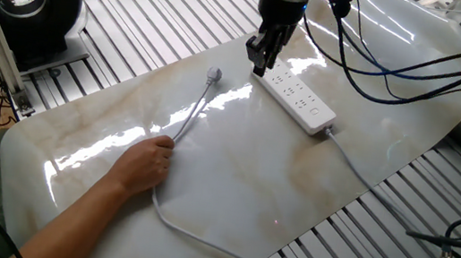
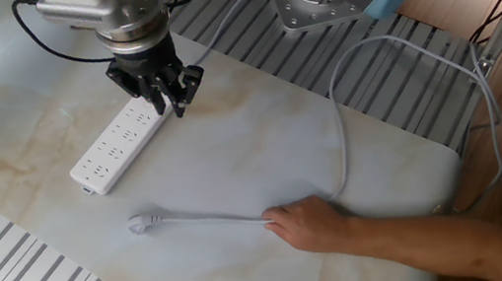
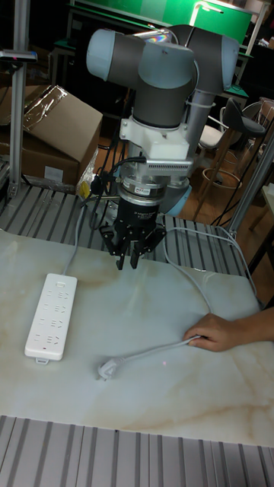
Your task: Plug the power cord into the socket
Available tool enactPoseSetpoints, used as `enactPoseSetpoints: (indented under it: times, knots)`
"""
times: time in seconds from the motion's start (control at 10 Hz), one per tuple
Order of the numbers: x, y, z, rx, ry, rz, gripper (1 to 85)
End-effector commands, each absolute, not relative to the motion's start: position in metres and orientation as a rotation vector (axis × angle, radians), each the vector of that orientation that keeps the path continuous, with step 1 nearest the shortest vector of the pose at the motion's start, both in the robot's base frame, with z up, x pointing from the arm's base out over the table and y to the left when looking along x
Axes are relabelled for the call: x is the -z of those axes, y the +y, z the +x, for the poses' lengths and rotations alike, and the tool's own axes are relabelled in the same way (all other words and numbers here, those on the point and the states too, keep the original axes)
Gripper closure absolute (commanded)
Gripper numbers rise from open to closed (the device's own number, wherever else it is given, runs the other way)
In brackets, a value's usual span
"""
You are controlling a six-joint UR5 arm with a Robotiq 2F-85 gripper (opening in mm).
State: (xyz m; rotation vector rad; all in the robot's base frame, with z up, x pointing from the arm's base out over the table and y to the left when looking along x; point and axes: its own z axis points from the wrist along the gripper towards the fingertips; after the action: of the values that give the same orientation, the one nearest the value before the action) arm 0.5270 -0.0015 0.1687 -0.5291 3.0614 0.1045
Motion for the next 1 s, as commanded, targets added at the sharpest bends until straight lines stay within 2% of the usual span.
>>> enactPoseSetpoints:
  times: [0.0,0.4,0.6,0.8,0.9]
  knots:
    - [-0.159,0.003,0.55,-0.109,3.016,-0.562,53.3]
    - [-0.111,0.005,0.598,-0.093,2.966,-0.564,55.7]
    - [-0.109,0.004,0.581,-0.11,3.022,-0.598,52.3]
    - [-0.108,-0.02,0.578,0.031,2.988,-0.878,52.0]
    - [-0.107,-0.021,0.571,0.022,2.995,-0.945,52.0]
